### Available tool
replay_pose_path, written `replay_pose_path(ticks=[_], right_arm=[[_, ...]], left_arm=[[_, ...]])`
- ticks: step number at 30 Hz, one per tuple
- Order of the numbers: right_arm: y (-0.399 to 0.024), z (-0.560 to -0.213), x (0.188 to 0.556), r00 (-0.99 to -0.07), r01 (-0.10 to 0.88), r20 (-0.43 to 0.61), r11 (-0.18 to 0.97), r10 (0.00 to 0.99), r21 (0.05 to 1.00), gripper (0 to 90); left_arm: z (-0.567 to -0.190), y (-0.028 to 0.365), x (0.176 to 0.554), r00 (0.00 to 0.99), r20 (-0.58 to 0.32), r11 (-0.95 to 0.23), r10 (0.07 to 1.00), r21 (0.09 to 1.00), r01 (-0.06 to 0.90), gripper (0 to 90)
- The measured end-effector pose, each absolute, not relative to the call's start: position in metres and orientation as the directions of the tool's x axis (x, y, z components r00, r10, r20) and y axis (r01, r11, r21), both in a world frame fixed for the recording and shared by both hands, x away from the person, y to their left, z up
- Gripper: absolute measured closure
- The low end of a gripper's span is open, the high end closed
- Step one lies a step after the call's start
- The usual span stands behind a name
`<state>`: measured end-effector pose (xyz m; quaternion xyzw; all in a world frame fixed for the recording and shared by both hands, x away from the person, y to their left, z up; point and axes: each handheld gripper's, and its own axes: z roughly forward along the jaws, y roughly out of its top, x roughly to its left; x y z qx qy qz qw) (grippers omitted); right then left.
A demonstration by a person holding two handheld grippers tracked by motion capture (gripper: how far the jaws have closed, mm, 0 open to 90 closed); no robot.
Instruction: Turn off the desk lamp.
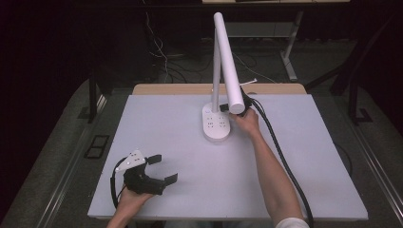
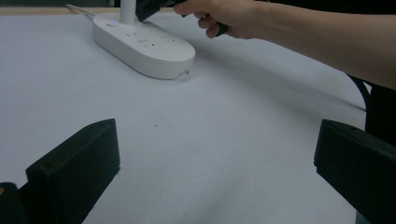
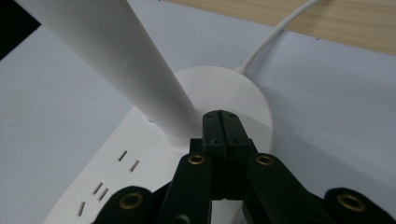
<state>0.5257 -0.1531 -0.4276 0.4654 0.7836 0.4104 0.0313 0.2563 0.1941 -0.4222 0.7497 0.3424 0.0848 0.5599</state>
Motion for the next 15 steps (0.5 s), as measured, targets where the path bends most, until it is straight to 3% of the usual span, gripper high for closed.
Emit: replay_pose_path(ticks=[15], right_arm=[[-0.1527, -0.4277, 0.5248, -0.562, 0.699, 0.326, 0.225, 0.760, 0.678, 90.0]], left_arm=[[-0.4219, 0.1941, 0.2556, 0.751, -0.249, -0.142, 0.612, 0.899, 0.414, 0.0]])
